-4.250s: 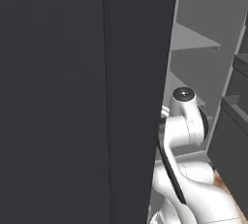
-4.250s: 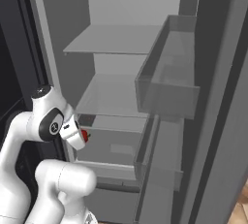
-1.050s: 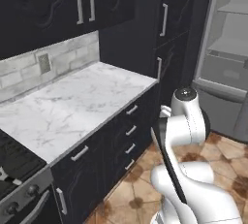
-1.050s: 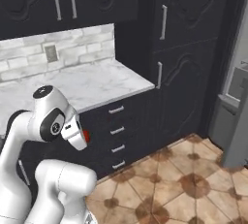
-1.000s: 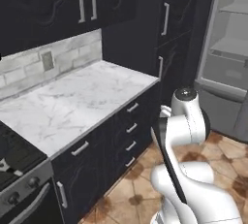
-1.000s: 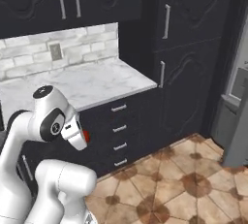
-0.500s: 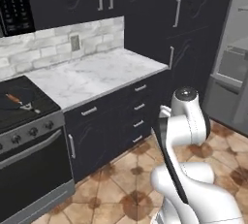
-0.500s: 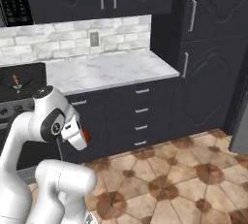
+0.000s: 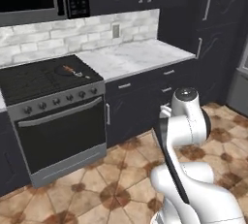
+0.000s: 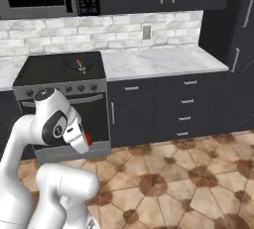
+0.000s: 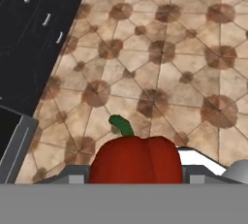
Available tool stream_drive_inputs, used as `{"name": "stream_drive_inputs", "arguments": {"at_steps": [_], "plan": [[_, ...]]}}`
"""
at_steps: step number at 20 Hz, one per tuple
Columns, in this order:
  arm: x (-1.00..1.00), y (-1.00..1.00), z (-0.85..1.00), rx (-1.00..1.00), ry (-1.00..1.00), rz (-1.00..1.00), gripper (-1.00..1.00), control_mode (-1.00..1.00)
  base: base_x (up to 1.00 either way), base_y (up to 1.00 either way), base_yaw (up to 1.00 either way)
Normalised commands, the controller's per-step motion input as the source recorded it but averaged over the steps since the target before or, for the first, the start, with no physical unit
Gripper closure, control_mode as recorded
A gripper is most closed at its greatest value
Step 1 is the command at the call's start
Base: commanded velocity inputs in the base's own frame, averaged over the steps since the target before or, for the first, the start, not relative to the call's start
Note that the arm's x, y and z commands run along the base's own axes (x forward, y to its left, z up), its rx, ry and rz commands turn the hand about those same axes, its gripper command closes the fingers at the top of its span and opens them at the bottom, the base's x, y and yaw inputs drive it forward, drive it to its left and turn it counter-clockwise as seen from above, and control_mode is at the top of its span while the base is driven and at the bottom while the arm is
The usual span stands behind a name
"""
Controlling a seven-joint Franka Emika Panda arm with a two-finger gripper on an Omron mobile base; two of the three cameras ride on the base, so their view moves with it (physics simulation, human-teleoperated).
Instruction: Place the cold items (potato and bell pepper) from the fridge in one tupperware on the dining counter. Place the warm items (kebab skewer and hot dog) in the stove area in another tupperware.
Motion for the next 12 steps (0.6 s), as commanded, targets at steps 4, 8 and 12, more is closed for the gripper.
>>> {"name": "stream_drive_inputs", "arguments": {"at_steps": [4, 8, 12], "plan": [[0.00, 0.00, 0.00, 0.00, 0.00, 0.00, 1.00, 1.00, -0.94, 0.72, 0.41], [0.00, 0.00, 0.00, 0.00, 0.00, 0.00, 1.00, 1.00, -0.94, 0.68, 0.38], [0.00, 0.00, 0.00, 0.00, 0.00, 0.00, 1.00, 1.00, -0.93, 0.67, 0.26]]}}
